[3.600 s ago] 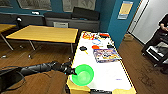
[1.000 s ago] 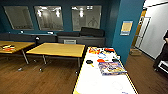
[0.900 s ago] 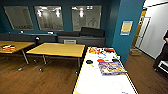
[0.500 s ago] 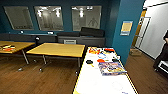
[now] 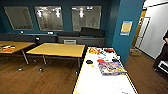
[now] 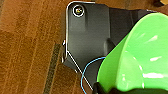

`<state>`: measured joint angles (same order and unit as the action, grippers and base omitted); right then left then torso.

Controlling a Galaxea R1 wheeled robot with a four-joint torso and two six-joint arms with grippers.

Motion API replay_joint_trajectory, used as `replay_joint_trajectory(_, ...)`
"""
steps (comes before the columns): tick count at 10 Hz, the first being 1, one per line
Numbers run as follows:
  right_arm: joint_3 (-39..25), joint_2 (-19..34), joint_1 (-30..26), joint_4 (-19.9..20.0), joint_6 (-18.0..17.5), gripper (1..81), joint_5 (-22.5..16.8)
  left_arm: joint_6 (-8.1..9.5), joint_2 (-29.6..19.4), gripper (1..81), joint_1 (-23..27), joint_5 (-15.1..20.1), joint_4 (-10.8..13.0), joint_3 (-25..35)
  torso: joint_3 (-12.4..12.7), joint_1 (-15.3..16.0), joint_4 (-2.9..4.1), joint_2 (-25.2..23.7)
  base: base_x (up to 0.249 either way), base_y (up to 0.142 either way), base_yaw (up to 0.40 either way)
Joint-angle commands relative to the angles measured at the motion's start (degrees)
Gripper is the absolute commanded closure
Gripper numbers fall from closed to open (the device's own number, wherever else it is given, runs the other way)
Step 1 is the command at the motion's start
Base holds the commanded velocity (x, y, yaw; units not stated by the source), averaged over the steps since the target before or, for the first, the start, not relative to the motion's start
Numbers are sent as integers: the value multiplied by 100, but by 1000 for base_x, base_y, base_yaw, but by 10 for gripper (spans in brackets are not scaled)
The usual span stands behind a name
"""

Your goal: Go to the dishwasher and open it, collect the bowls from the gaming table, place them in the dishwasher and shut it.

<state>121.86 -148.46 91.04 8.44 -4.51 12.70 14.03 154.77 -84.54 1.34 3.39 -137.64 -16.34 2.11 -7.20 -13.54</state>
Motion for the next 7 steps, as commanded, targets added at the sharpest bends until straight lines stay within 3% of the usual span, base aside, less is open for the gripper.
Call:
replay_joint_trajectory(1, 373, -134, -187, -395, 38, 811, -444, -296, 90, 811, -58, -503, 329, -61, 0, 0, 0, 0, 0, 0, 0)
replay_joint_trajectory(7, 680, 270, -134, -378, -59, 811, -497, -287, -332, 811, -155, -512, 250, -70, 2, -2, 0, -4, 0, 0, 0)
